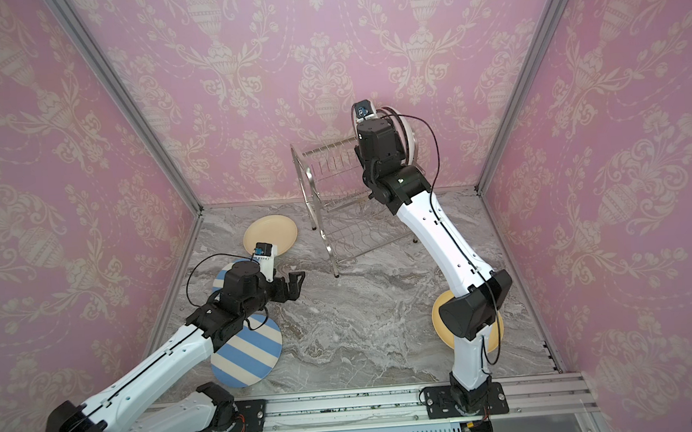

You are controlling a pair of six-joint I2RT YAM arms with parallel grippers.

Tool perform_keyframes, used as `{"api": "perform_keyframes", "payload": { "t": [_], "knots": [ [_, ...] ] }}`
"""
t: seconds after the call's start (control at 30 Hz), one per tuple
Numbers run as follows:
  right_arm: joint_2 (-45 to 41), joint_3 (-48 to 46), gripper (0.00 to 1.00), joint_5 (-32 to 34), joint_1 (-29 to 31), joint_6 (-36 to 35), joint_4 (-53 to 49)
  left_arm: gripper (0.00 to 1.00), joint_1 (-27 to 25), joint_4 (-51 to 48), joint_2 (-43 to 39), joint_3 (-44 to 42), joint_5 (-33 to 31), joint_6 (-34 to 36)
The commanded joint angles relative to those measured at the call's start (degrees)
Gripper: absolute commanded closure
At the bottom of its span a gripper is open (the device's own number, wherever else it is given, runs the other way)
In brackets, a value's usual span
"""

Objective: Load the plates into the dish rack
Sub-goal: 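Lower the second sunburst plate into the upper tier beside the first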

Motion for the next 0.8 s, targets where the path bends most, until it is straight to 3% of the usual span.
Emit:
{"api": "perform_keyframes", "payload": {
  "t": [0.0,0.77],
  "knots": [
    [1.1,3.4,1.00,1.6,-0.2,-0.9,4.6,0.01,0.6,-1.4,-0.9,-1.0,0.0,0.1],
    [2.9,1.4,1.00,-2.0,-2.5,4.1,2.0,0.01,1.1,-1.6,-1.9,-2.0,-0.2,-0.2]
  ]
}}
